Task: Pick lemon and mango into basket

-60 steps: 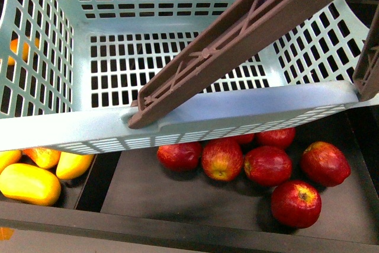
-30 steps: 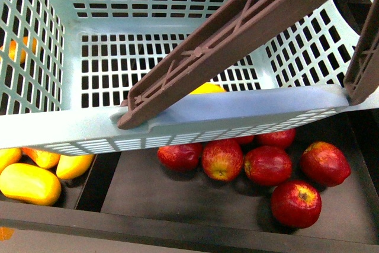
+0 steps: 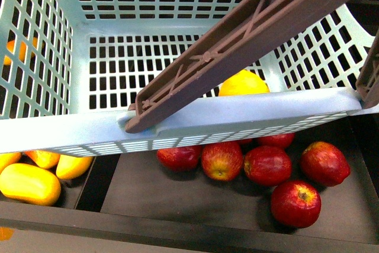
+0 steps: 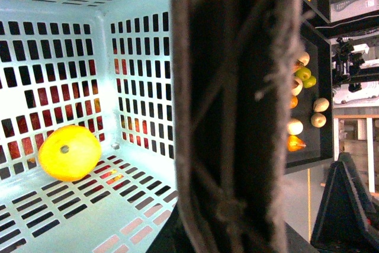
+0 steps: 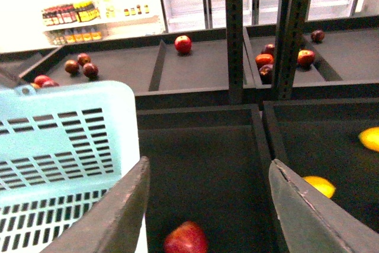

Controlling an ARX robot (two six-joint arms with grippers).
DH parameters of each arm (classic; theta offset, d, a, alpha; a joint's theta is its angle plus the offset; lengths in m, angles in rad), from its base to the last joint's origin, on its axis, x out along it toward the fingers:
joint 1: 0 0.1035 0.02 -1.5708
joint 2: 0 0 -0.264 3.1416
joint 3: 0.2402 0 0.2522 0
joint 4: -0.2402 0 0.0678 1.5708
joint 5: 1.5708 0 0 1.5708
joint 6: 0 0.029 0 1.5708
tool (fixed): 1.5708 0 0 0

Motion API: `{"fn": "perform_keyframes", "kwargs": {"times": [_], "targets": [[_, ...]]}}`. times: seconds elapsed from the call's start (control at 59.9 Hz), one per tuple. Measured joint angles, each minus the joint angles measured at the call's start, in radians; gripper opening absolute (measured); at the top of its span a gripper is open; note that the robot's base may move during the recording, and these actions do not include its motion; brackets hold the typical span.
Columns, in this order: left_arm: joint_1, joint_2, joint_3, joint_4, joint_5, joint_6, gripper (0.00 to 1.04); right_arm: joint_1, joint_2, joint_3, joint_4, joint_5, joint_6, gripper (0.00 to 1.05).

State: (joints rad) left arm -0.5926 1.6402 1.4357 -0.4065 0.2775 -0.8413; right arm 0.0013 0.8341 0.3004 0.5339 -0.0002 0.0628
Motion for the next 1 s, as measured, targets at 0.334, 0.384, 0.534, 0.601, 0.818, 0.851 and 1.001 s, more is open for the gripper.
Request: {"fn": "perform_keyframes", "kwargs": {"times": [0.334,0.384,0.534,0.601,0.818,0.851,1.001], "targets": [[0.001,0.0,0.0,0.0,-0.004,0.002,0.05,0.0,-0.137,-0.14,-0.002,0.0,-0.052,0.02],[0.001,0.0,0.0,0.0,-0.005,0.003,0.05,0.0,-0.155,-0.153,-0.007,0.0,-0.055,0.02],[0.001,0.0,0.0,0.0,-0.004,0.003,0.05,0.0,-0.218,-0.192,-0.033,0.0,-0.056,0.02],[0.001,0.0,0.0,0.0,-0.004,0.002,0.05,0.0,-0.244,-0.205,-0.048,0.0,-0.056,0.02],[0.001,0.0,0.0,0.0,-0.005,0.003,0.05,0.0,-0.335,-0.237,-0.103,0.0,-0.056,0.02],[0.001,0.0,0.0,0.0,-0.005,0.003,0.05,0.0,-0.348,-0.241,-0.112,0.0,-0.056,0.02],[0.001,0.0,0.0,0.0,-0.005,0.003,0.05,0.0,-0.383,-0.254,-0.13,0.0,-0.058,0.18]]}}
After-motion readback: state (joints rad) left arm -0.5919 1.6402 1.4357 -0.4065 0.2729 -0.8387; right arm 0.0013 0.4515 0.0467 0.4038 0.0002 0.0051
